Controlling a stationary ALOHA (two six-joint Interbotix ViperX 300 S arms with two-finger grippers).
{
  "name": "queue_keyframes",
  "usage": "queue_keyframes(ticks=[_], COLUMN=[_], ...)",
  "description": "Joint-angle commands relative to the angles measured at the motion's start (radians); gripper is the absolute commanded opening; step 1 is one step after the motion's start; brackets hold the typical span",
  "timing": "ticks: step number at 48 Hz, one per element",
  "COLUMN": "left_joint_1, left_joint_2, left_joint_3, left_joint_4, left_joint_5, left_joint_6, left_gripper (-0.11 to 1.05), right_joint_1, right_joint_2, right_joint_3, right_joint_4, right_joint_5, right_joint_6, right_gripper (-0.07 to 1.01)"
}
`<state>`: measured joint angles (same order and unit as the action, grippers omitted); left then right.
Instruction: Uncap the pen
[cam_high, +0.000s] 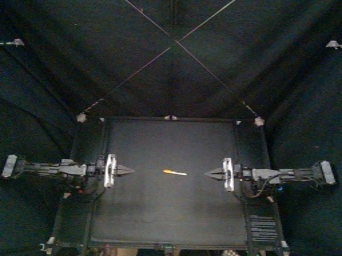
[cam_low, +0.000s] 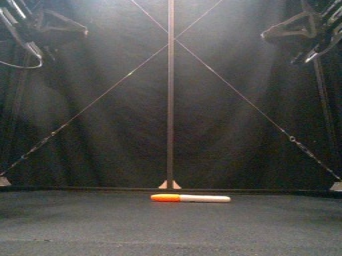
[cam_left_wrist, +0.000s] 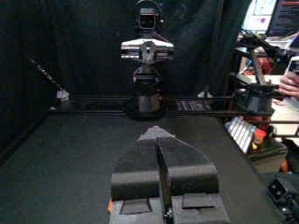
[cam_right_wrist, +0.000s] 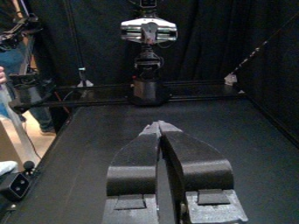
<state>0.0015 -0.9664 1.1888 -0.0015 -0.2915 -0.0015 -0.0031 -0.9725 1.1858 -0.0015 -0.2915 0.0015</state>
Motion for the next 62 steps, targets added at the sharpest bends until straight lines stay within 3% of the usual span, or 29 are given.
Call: queue_keyframes(ticks=[1,7,14,22,34,40,45,62], left_joint_1=[0.012,0.028,0.052,0.072,0.091,0.098,0.103,0.109], left_joint_2=[0.078,0.158,0.284,0.423,0.598,0.669,0.709,0.793], left_joint_3=[-0.034,-0.06,-0.103,-0.147,-0.19,-0.21,-0.224,-0.268], left_joint_4=[0.003,0.014,0.015,0.015,0.018,0.026,0.04,0.069], left_joint_5=[-0.014,-0.02,-0.02,-0.021,-0.02,-0.02,-0.02,-0.015], left_joint_6=[0.0092,0.0092,0.0092,0.0092,0.0092,0.0107,0.0092,0.0092], left_gripper=[-0.07,0.01,0.12,0.35,0.8,0.96,1.02,1.02], right_joint_1=[-0.011,-0.043,-0.095,-0.138,-0.149,-0.163,-0.179,-0.201], right_joint_2=[0.041,0.133,0.299,0.486,0.727,0.821,0.887,1.074], right_joint_3=[-0.014,-0.021,-0.051,-0.094,-0.186,-0.232,-0.261,-0.362], right_joint_4=[-0.002,0.006,0.021,0.035,0.015,0.014,0.014,-0.017], right_joint_5=[-0.011,-0.011,-0.012,-0.011,-0.009,0.0,0.02,0.14], right_joint_6=[0.006,0.008,0.009,0.008,0.002,-0.003,-0.005,-0.002], right_gripper=[-0.03,0.06,0.09,0.19,0.65,0.87,0.97,0.96])
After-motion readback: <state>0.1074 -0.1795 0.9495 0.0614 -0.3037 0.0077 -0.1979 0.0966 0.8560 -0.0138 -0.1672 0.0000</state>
